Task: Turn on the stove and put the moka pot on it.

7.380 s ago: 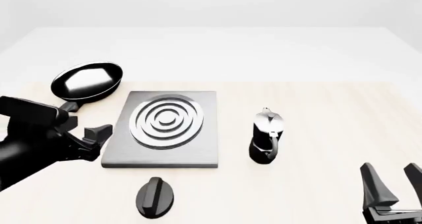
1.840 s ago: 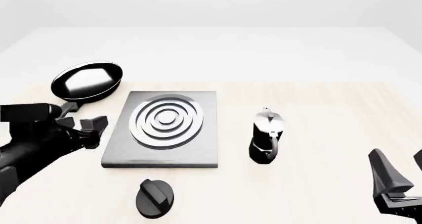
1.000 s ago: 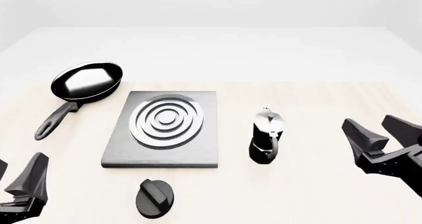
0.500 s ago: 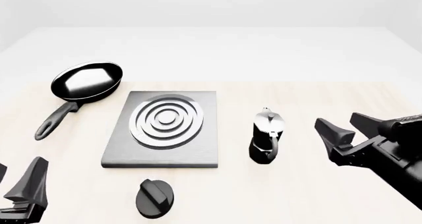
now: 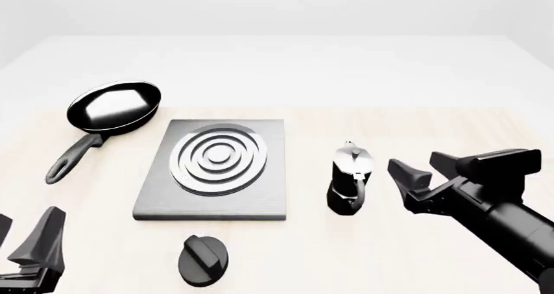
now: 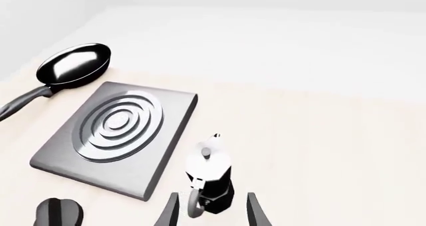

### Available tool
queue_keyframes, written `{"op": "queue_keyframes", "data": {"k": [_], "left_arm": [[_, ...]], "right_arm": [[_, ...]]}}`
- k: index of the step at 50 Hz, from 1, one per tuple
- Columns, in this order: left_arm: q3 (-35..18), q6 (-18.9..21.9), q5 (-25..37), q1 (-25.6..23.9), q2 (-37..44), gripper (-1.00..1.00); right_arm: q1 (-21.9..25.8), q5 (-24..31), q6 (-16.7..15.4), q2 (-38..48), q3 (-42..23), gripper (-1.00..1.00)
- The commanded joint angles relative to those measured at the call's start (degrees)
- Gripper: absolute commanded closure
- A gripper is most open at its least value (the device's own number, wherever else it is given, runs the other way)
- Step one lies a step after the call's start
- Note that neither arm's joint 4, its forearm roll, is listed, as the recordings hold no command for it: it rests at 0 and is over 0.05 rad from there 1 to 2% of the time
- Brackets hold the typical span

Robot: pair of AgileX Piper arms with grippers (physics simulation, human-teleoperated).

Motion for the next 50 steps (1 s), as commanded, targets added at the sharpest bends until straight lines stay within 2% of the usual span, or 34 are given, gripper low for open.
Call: {"op": "queue_keyframes", "data": {"k": [1, 19, 50], "left_arm": [[0.3, 0.0, -0.7, -0.3, 0.4, -1.00], [1.1, -0.2, -3.0, -0.6, 2.5, -1.00], [1.6, -0.7, -6.7, -1.0, 6.5, -1.00]], "right_arm": [[0.6, -4.6, 0.7, 4.8, 0.9, -1.00], [1.1, -10.2, 2.0, 10.7, 1.7, -1.00], [3.0, -18.1, 6.2, 19.3, 2.5, -1.00]]}}
